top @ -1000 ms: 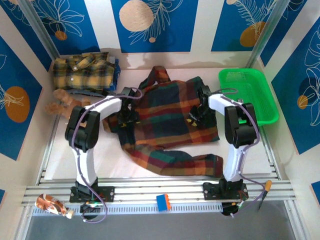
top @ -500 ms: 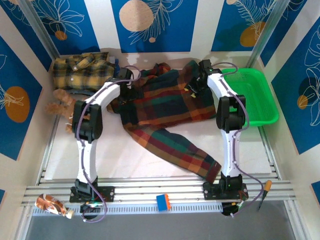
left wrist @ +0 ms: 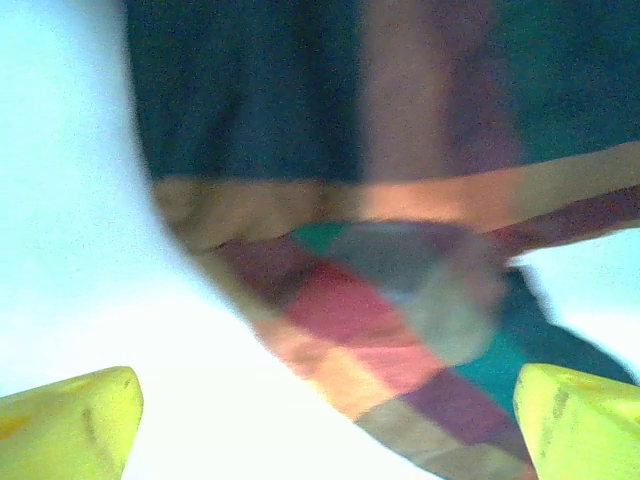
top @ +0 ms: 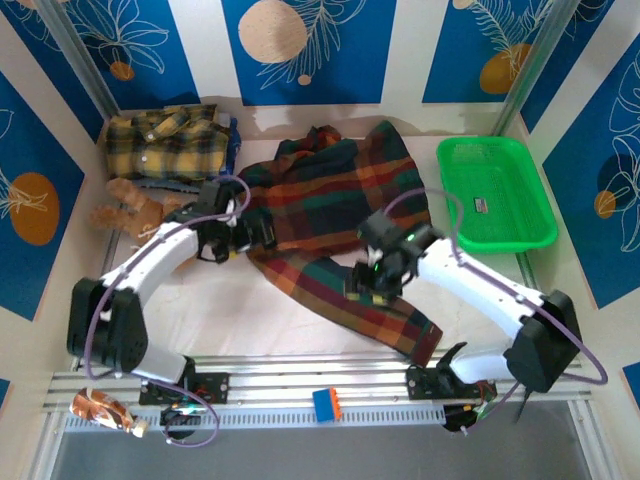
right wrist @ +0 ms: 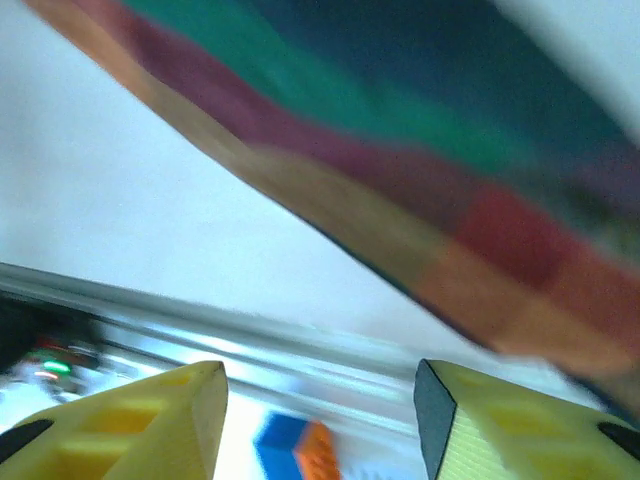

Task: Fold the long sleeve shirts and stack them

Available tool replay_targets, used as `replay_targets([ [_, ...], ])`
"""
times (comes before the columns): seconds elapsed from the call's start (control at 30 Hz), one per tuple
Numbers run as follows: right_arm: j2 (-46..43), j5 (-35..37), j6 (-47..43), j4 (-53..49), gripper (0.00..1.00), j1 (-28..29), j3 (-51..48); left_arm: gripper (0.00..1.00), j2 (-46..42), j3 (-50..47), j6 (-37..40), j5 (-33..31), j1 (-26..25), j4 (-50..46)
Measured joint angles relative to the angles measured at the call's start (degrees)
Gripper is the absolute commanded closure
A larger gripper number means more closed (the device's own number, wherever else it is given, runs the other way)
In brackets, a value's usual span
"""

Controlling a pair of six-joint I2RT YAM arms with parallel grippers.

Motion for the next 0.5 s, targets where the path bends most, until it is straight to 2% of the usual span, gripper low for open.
replay_targets([
  [0.13,1.79,5.07,6.58,-5.07,0.47,6.38,-6.91,0.09,5.14,-1.62,-1.16,0.83,1.03,1.09],
  [0.27,1.51,9.75,8.46,-6.64,0.47,5.60,-6.58,0.15,5.99,-2.19,-3.26,2.99,1.27,6.05],
  [0.37,0.42,10.67,6.91,-5.51,0.47,-0.96,-5.62,0.17,6.12,-4.68,-5.70,4.37,1.27,9.60],
  [0.5,0.94,9.57,0.68,-2.91,0.47,-14.45,-0.11,0.19,5.09,-9.40,-9.27,5.77,1.25,11.87],
])
